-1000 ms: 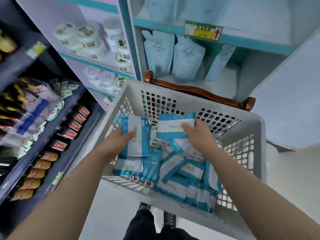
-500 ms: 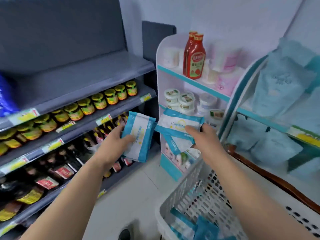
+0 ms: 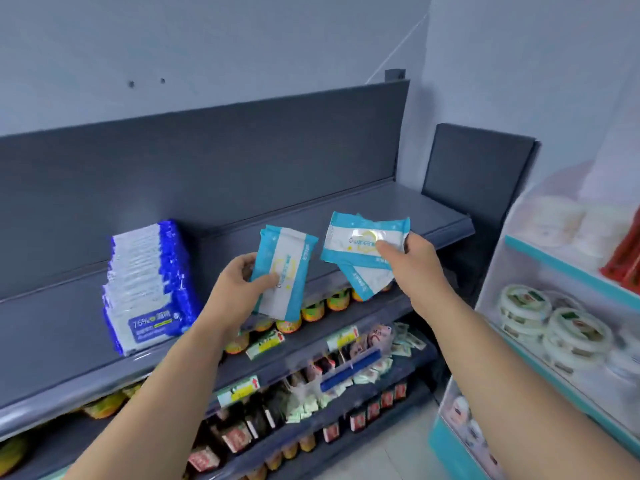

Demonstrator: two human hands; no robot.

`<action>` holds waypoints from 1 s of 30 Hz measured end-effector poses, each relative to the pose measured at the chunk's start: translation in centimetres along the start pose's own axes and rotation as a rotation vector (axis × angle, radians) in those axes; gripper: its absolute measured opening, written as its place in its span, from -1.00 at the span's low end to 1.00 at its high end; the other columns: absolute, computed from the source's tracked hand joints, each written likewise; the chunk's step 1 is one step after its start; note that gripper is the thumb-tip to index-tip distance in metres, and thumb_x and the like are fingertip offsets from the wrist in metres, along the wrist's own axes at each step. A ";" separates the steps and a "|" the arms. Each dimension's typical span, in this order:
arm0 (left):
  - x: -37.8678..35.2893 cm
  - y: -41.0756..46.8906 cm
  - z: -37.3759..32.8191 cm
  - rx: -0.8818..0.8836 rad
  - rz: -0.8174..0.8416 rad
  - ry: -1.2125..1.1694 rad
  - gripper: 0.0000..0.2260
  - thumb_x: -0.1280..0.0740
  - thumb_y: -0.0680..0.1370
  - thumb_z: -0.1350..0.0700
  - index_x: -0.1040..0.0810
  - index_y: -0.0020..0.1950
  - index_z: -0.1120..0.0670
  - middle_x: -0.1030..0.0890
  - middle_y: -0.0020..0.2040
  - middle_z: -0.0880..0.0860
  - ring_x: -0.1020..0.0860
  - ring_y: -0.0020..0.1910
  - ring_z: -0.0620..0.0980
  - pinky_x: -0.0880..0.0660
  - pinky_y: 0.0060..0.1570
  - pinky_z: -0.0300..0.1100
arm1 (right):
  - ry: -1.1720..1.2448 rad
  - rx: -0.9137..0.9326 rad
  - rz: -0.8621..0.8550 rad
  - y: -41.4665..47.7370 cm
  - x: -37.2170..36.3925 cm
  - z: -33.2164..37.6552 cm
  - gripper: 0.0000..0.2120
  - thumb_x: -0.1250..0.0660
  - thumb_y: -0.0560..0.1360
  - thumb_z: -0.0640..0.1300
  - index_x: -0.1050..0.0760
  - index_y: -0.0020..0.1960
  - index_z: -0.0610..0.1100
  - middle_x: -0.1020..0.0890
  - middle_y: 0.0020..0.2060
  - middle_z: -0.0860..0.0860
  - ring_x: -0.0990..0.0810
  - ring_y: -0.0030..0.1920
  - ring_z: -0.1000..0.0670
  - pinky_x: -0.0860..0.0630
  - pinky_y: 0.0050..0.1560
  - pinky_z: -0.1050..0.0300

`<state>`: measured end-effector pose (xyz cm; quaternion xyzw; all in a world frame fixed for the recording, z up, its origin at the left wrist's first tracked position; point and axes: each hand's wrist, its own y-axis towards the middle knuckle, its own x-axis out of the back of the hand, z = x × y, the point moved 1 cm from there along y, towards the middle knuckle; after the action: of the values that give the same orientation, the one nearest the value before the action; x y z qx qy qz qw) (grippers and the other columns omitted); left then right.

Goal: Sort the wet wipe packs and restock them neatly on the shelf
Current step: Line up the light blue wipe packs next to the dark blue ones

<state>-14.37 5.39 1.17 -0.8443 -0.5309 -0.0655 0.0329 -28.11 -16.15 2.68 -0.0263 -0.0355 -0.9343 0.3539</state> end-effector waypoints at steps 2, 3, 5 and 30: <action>0.9 2.9 0.2 0.040 0.003 -0.024 -0.67 -0.38 0.50 0.30 -0.47 0.25 0.15 -0.63 0.12 0.09 -0.62 0.06 0.10 -0.56 0.06 0.03 | -0.029 0.003 0.016 2.5 -2.1 0.1 -0.83 -0.31 0.55 -0.15 -0.51 0.12 -0.15 -0.63 -0.04 0.01 -0.59 -0.16 0.16 -0.44 -0.41 0.35; 1.2 4.3 0.5 0.059 0.001 -0.036 -0.66 -0.37 0.50 0.31 -0.46 0.25 0.15 -0.63 0.13 0.10 -0.62 0.06 0.11 -0.57 0.07 0.05 | -0.042 0.004 0.027 3.8 -3.1 0.0 -0.84 -0.31 0.55 -0.15 -0.51 0.11 -0.15 -0.63 -0.05 0.02 -0.59 -0.17 0.17 -0.44 -0.41 0.36; 1.6 6.9 1.1 0.083 -0.015 -0.058 -0.64 -0.37 0.49 0.32 -0.46 0.26 0.13 -0.62 0.14 0.09 -0.63 0.05 0.11 -0.57 0.08 0.09 | -0.082 0.000 0.057 6.5 -4.5 -0.2 -0.87 -0.30 0.55 -0.15 -0.50 0.10 -0.12 -0.62 -0.07 0.05 -0.58 -0.16 0.18 -0.43 -0.42 0.37; -6.4 27.4 3.4 0.170 -0.198 -0.527 -0.68 -0.23 0.60 0.26 -0.37 0.33 0.04 -0.59 0.16 0.07 -0.61 0.04 0.08 -0.52 0.05 0.08 | -0.427 0.041 0.840 32.3 -15.7 -3.5 -0.59 -0.54 0.29 0.09 -0.59 0.07 -0.04 -0.69 -0.02 0.08 -0.65 0.02 0.08 -0.56 0.16 0.01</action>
<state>7.81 -11.81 -2.75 -0.7705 -0.6046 0.1977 -0.0420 5.00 -30.26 -0.47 -0.2230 -0.1124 -0.6829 0.6865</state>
